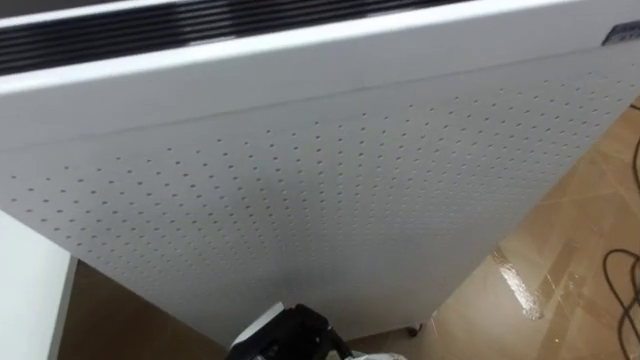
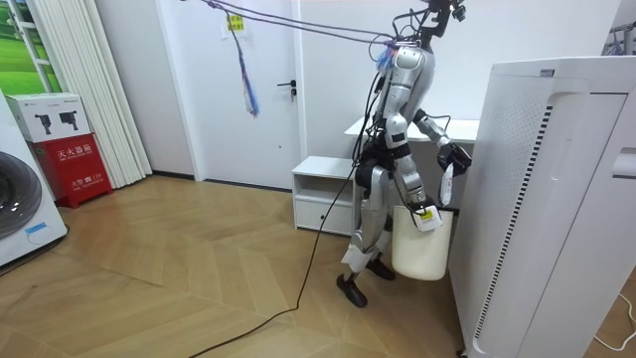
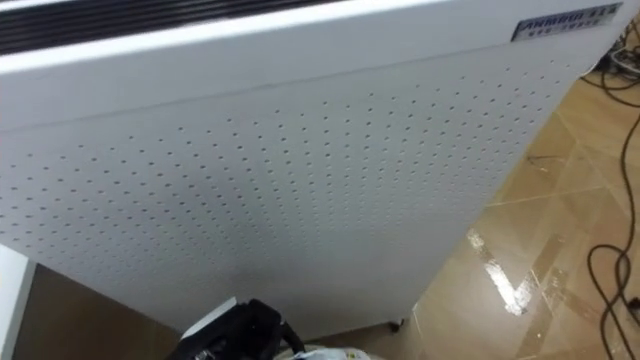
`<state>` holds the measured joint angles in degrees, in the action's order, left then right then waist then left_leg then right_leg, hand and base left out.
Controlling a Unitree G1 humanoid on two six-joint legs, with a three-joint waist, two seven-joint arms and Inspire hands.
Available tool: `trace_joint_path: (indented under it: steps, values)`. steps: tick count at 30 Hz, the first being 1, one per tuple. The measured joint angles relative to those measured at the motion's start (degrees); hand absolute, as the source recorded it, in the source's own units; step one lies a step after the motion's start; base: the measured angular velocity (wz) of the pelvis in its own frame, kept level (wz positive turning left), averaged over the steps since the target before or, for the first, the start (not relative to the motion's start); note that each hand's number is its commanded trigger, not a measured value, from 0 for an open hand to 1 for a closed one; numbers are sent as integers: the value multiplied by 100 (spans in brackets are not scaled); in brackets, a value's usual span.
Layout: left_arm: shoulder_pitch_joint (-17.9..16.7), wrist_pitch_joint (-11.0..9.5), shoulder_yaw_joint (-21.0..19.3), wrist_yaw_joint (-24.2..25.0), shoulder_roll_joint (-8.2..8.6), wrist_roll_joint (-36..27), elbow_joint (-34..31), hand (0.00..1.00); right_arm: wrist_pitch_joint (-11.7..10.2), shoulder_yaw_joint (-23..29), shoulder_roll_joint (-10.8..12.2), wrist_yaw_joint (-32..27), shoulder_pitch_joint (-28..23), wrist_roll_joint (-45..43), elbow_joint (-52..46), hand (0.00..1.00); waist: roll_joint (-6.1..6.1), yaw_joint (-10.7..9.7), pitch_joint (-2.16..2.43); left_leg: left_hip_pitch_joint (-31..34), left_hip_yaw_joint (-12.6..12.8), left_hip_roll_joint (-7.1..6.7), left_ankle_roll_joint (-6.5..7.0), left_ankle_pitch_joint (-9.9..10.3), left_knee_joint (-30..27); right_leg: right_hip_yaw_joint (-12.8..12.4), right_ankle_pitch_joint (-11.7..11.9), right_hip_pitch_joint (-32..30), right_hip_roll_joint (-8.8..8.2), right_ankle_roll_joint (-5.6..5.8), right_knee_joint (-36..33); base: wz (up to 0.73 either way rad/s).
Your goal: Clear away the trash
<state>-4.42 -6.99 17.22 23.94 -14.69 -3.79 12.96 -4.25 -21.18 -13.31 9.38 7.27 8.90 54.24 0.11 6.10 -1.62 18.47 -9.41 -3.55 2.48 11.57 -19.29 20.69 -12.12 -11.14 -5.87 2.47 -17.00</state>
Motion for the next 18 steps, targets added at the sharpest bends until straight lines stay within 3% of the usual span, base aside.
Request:
trace_joint_path:
  steps: [5, 16, 17, 18]
  values:
    - [-4, -5, 0, -60, -12, 33, 387, 100, 0, 3, 1, 0, -1, 3, 73, 100, 2, -14, 0, 2, 9, 15, 0, 0, -10, -7, -3, -28, 0, -5, -60, 0]
    - [-12, -4, 73, -79, -39, 117, 486, 100, 6, -4, 2, 67, -3, -4, 88, 100, 44, -123, 24, 134, 177, 21, 4, -2, -159, -22, -4, -56, -4, -8, -54, 2]
    - [-22, 0, 105, -77, -39, 125, 534, 61, 7, -3, -1, 70, -5, -5, 89, 100, 63, -123, 36, 153, 188, 23, 11, -7, -170, -26, -5, -67, -4, -8, -54, 0]
    - [-33, 0, 111, -77, -37, 131, 555, 13, 7, 0, -5, 70, -5, -5, 89, 100, 73, -123, 42, 171, 196, 25, 12, -8, -185, -28, -5, -77, -3, -8, -54, 0]
